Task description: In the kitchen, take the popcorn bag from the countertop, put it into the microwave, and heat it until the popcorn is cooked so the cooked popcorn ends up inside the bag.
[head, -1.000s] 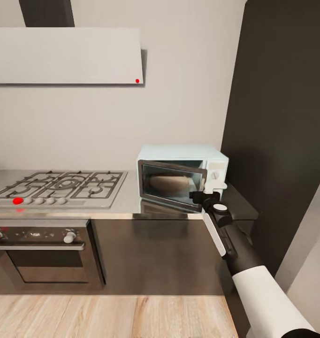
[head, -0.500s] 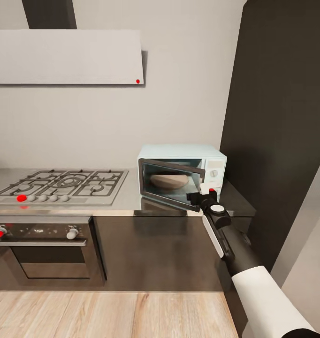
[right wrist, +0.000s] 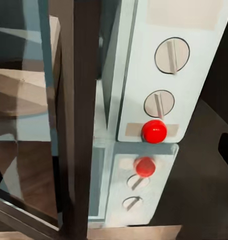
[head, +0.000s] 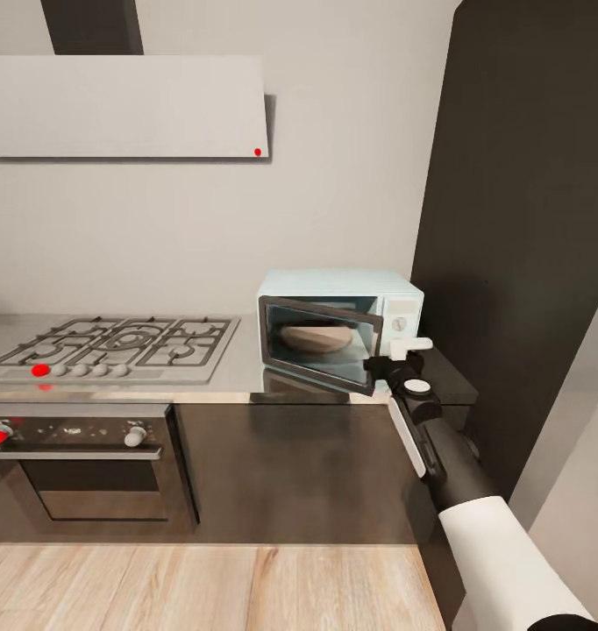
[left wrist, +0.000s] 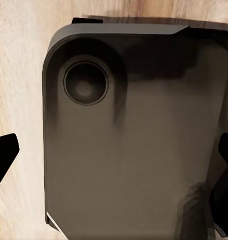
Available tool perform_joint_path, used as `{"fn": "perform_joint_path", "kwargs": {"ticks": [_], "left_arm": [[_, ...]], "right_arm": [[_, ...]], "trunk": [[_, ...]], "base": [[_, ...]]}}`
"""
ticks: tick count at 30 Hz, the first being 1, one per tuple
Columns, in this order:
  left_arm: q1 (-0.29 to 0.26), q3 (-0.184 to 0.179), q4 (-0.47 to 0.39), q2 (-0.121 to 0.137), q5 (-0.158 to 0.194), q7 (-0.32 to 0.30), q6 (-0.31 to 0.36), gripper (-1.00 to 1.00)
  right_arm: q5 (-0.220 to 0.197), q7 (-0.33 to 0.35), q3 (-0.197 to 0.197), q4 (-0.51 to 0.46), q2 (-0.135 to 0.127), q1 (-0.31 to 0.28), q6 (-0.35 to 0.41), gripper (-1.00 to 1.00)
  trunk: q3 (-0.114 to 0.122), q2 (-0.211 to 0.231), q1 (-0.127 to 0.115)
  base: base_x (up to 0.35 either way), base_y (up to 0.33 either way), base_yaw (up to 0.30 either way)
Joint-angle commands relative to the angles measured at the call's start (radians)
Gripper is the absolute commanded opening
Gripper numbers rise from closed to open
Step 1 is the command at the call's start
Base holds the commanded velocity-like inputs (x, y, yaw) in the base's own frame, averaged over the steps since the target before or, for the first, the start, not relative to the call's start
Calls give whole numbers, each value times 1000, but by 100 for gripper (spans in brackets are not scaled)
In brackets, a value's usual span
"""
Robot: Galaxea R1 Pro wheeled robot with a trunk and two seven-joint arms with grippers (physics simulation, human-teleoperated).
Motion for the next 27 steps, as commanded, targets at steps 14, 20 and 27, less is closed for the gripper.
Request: {"fn": "perform_joint_path", "kwargs": {"ticks": [14, 20, 27], "left_arm": [[0, 0, 0, 0, 7, 0, -1, 100], [0, 0, 0, 0, 7, 0, -1, 100], [0, 0, -1, 0, 7, 0, -1, 100]], "right_arm": [[-63, 467, -8, -109, -278, -1, 206, 100], [-62, 446, -76, -98, -286, -1, 201, 100], [-63, 330, -120, -96, -279, -1, 192, 100]], "trunk": [[-1, -1, 0], [-1, -1, 0], [-1, -1, 0]], "base": [[0, 0, 0], [0, 0, 0], [0, 0, 0]]}}
